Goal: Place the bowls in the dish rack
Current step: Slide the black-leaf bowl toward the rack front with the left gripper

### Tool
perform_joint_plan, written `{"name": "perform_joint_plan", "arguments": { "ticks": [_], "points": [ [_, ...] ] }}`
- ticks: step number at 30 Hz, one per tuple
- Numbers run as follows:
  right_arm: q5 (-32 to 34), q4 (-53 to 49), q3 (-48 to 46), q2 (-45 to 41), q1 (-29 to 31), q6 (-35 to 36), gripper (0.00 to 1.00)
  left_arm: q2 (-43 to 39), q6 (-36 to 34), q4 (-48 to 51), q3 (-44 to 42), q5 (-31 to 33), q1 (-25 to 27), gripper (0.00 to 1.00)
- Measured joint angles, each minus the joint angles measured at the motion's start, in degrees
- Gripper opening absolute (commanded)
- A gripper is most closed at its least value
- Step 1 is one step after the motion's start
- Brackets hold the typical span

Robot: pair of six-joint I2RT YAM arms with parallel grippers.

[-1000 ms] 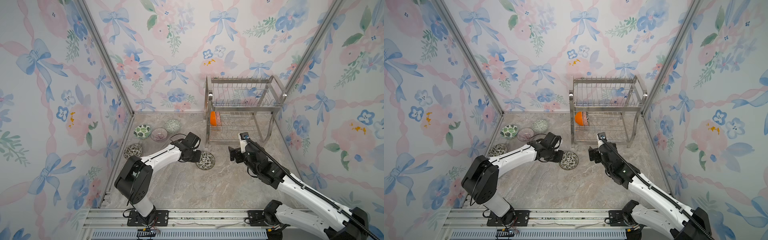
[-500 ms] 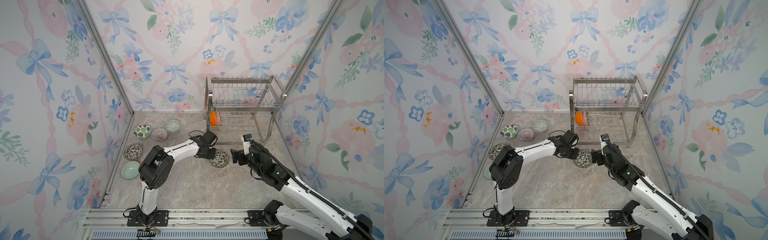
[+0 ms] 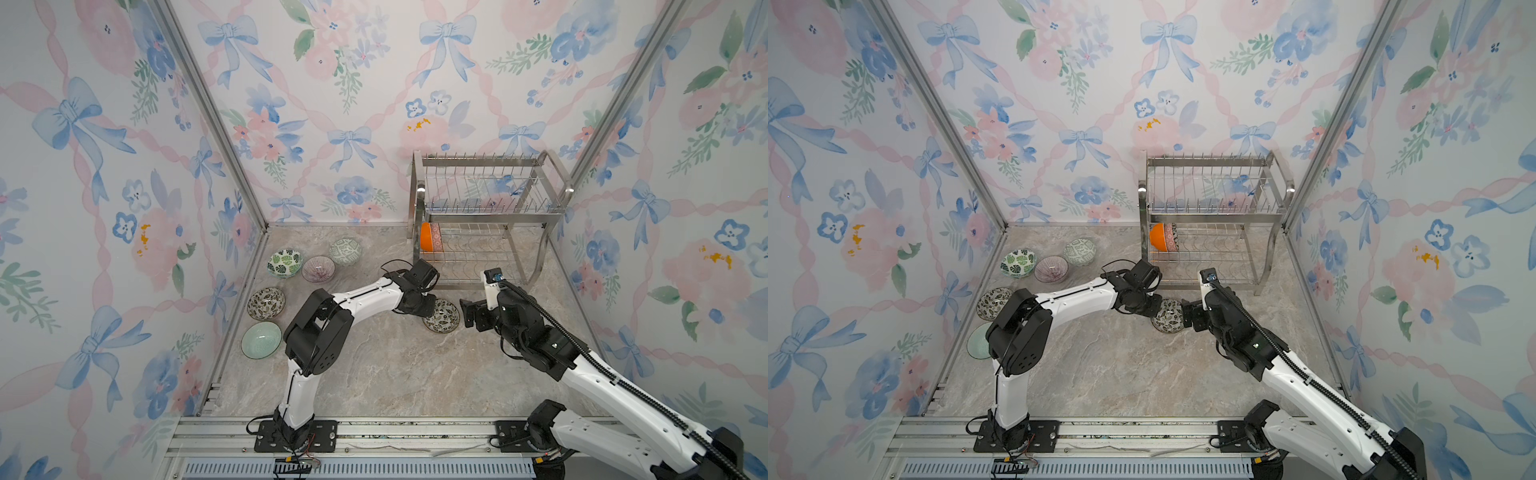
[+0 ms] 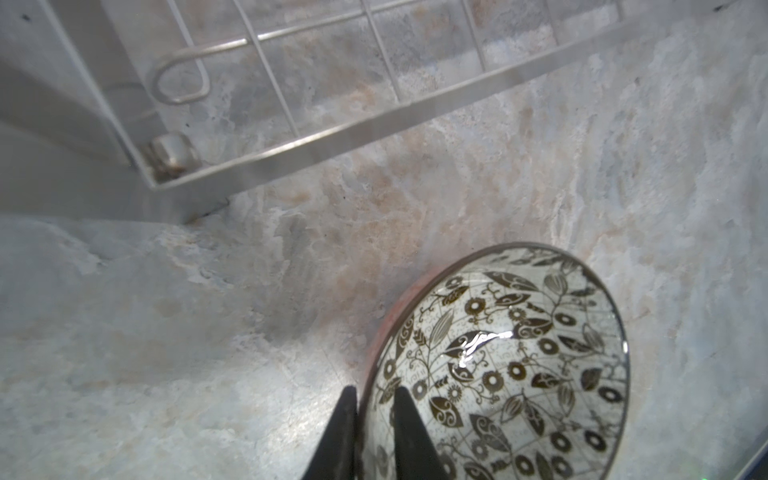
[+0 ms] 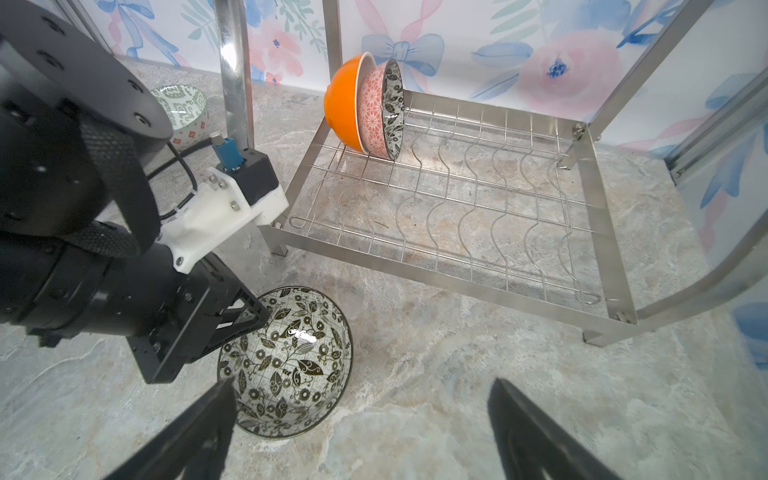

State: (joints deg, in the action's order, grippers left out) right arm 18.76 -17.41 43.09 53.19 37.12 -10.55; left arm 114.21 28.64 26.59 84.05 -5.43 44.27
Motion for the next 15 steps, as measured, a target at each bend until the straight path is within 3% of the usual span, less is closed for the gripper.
{"name": "perform_joint_plan", "arguments": {
  "ticks": [9, 14, 15],
  "points": [
    [-0.4, 0.0, 0.0, 0.8, 0.0, -0.6, 0.96, -0.1, -0.2, -0.7, 0.5, 0.0, -0.3, 0.54],
    [-0.4, -0.2, 0.0, 0.8, 0.0, -0.6, 0.96, -3.8, -0.9, -0.7, -1.8, 0.7, -2.3, 0.82],
    [-0.4, -0.5, 0.0, 0.8, 0.0, -0.6, 0.96, -5.3, -0.9, -0.8, -2.8, 1.0, -2.9, 0.97]
  ]
}}
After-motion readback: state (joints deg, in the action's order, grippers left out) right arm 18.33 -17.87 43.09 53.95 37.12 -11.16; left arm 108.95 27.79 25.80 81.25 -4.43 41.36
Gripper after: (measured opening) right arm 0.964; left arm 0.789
